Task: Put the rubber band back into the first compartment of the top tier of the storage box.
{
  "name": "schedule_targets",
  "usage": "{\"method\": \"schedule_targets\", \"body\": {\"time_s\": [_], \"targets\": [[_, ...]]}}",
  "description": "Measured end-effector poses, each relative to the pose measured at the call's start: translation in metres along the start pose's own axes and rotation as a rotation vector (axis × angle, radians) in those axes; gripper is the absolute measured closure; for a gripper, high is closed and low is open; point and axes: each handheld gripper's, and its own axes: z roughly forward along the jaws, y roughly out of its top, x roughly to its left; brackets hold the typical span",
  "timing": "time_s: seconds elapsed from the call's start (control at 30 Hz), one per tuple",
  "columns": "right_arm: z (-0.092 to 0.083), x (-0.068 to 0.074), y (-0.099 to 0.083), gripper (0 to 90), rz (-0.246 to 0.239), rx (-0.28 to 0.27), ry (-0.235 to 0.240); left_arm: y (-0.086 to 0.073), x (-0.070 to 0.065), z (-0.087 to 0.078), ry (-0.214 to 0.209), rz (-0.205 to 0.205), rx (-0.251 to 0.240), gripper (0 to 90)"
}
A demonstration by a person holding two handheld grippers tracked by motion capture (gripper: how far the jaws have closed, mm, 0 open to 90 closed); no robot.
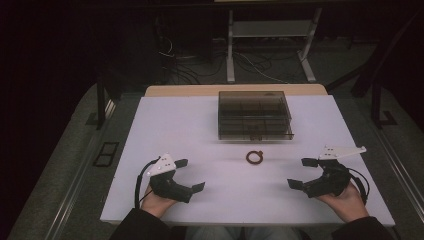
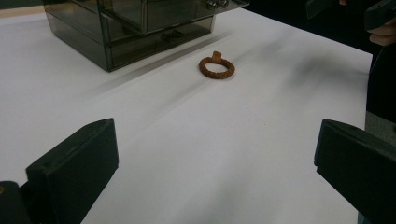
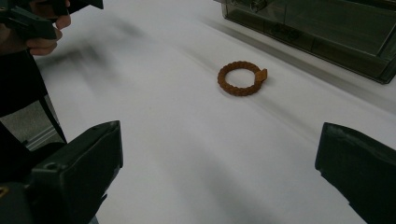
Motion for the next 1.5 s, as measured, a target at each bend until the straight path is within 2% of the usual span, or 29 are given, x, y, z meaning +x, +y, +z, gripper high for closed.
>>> {"method": "schedule_targets", "body": {"time_s": [0.4,0.73,1.13,1.5], "targets": [[0.001,0.001,0.022,0.6,-0.046,0.038,0.012,0.0,0.0,-0.001,0.002,-0.003,-0.004,0.0],[0.006,-0.001,0.037,0.6,-0.063,0.078,0.02,0.0,0.0,-0.001,0.001,-0.009,-0.008,0.0],[0.022,-0.002,0.057,0.6,-0.103,0.134,0.036,0.0,0.001,-0.002,-0.004,-0.01,-0.012,0.0],[0.037,-0.001,0.066,0.6,-0.125,0.159,0.044,0.0,0.001,-0.002,-0.006,-0.007,-0.013,0.0]]}}
